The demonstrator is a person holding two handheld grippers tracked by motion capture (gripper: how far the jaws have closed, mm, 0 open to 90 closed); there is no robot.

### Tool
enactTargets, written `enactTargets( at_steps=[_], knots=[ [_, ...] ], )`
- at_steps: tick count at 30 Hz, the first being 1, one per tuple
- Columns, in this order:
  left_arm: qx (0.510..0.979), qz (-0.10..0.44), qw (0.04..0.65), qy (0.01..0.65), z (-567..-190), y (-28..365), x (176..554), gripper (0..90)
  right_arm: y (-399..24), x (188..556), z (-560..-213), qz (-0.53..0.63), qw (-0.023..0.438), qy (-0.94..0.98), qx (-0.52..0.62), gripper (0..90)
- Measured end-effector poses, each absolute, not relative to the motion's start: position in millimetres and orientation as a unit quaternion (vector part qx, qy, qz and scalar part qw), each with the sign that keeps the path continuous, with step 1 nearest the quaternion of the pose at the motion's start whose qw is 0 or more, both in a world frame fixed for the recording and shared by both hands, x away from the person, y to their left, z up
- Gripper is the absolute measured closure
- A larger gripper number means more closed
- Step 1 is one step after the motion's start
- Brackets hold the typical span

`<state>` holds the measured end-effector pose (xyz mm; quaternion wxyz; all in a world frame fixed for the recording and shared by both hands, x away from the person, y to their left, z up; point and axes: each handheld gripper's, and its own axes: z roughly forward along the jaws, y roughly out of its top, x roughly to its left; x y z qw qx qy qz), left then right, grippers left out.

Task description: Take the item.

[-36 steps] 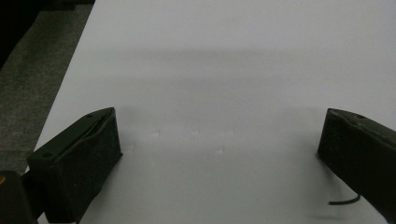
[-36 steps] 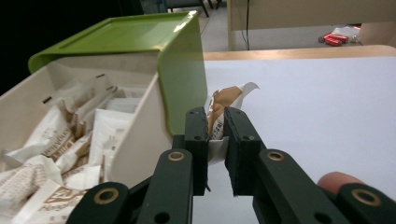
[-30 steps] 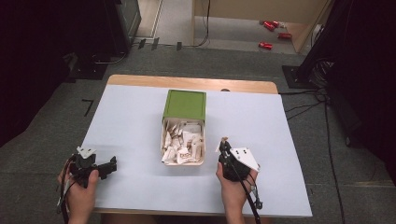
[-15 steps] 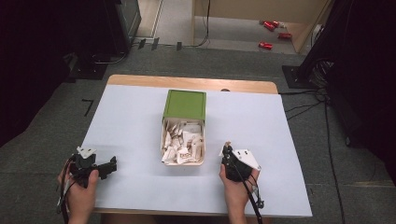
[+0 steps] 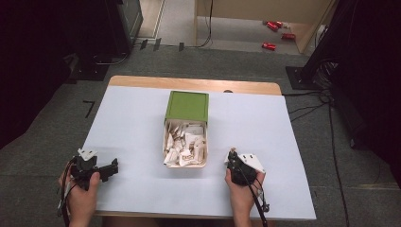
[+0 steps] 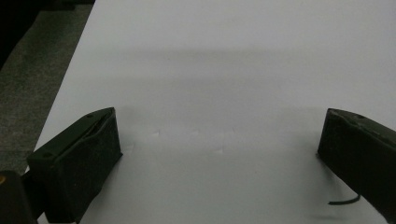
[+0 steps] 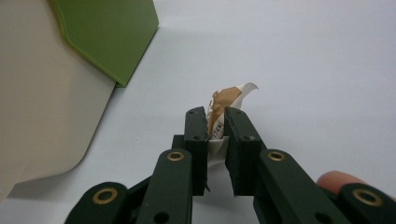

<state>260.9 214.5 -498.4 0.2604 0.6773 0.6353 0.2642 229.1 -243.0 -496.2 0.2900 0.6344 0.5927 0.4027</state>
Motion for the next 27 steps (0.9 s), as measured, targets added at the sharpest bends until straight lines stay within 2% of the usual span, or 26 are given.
enactTargets(
  at_steps=[12, 27],
  knots=[
    [0.677, 0.264, 0.261, 0.635, -498.5, 214.5, 260.9, 0.0, -251.5, 225.3, -496.6, 0.398, 0.292, 0.584, 0.645, 76.8],
    [0.677, 0.264, 0.261, 0.635, -498.5, 214.5, 260.9, 0.0, -262.0, 214.8, -485.0, 0.411, 0.291, 0.571, 0.648, 66.9]
  ],
)
